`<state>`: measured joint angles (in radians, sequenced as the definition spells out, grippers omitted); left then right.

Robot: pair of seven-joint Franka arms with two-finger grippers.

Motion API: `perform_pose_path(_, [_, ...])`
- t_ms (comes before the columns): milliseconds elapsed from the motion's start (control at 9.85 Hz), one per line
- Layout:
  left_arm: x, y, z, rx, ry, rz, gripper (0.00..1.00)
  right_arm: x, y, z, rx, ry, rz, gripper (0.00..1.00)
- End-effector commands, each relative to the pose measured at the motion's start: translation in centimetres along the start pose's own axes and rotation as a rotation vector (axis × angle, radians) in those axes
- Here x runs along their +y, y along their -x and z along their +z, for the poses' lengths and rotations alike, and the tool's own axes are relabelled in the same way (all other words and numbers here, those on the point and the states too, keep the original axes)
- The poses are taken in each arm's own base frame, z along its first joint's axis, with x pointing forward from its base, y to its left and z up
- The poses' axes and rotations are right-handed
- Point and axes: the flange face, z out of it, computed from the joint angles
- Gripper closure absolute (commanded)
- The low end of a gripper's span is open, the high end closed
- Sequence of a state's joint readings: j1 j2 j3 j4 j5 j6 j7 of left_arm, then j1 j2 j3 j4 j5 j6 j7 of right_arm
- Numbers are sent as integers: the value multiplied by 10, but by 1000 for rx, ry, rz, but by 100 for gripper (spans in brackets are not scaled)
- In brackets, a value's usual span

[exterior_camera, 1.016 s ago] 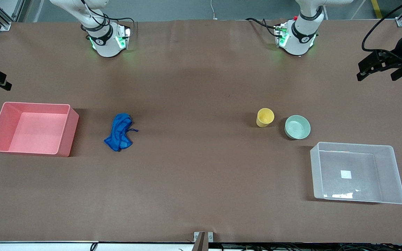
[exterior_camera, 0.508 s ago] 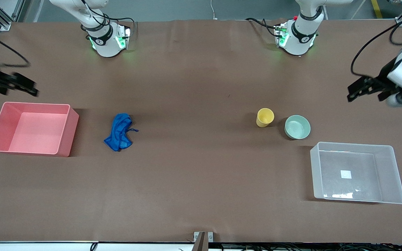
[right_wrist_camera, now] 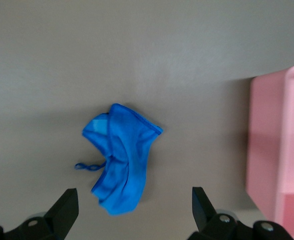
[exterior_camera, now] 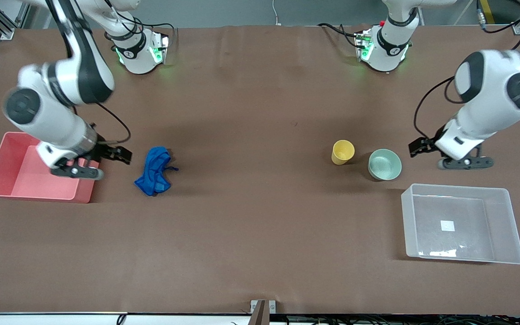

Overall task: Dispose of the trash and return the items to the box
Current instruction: 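Reach the right gripper to the blue cloth while the left gripper reaches the bowl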

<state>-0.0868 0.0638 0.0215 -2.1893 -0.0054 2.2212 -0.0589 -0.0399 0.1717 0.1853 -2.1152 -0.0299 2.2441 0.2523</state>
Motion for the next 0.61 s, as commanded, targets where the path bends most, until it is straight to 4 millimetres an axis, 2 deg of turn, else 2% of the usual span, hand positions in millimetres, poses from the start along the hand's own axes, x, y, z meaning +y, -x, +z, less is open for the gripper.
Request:
perform_pose_path(0, [-5,5,64,-52,-9,19,0,-2,8,65,-33,-2,28,0])
perform_pose_path(203, [-2,0,116,-69,-11,10,0,-6,8,110,-54,-14,22,0])
perform_pose_path(305, [-2,1,133,-78,-12,10,1,-8,10,123,-62,-17,28,1])
perform_pose_path(406, [-2,1,145,-81,-14,11,2,-17,13,128,-66,-15,47,3])
perform_pose_path(508, [4,-1,156,-61,-12,11,5,-27,18,134,-71,-14,46,13])
